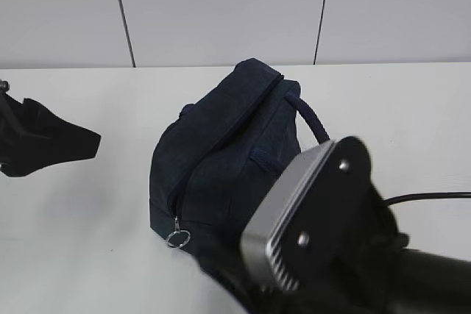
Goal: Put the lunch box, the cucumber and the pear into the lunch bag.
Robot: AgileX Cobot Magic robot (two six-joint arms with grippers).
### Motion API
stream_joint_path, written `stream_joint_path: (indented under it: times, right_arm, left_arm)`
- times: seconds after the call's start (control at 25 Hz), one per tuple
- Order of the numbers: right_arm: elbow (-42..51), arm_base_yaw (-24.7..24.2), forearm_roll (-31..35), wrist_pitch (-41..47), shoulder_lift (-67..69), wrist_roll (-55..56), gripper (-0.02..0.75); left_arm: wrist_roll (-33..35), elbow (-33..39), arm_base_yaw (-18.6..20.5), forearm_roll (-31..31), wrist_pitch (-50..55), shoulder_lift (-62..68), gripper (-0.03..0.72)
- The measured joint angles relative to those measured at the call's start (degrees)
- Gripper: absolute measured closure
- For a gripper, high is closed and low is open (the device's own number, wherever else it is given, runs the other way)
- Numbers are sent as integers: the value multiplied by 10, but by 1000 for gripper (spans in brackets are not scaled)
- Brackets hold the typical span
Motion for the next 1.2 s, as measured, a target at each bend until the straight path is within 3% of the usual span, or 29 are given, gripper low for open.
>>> stream_joint_path:
  times: [0.08,0.2,0.28,0.4,0.48,0.76,0.96,1.2]
  right_arm:
    - [-21,2,-108,29,18,103,567]
    - [-57,0,-139,92,52,147,569]
    - [-66,-1,-138,85,79,155,560]
    - [-69,-1,-75,24,137,158,512]
    - [-71,-1,9,-21,182,144,486]
    - [-74,-2,198,-147,305,50,473]
    - [-87,-2,200,-178,349,48,469]
    - [-113,-2,173,-196,365,48,367]
  left_arm:
    - [0,0,0,0,-1,0,346]
    - [0,0,0,0,-1,0,346]
    - [0,0,0,0,-1,0,346]
    - [0,0,0,0,-1,0,346]
    - [0,0,0,0,-1,0,346]
    - [0,0,0,0,-3,0,346]
    - [0,0,0,0,-4,0,346]
    - [0,0,0,0,-5,0,346]
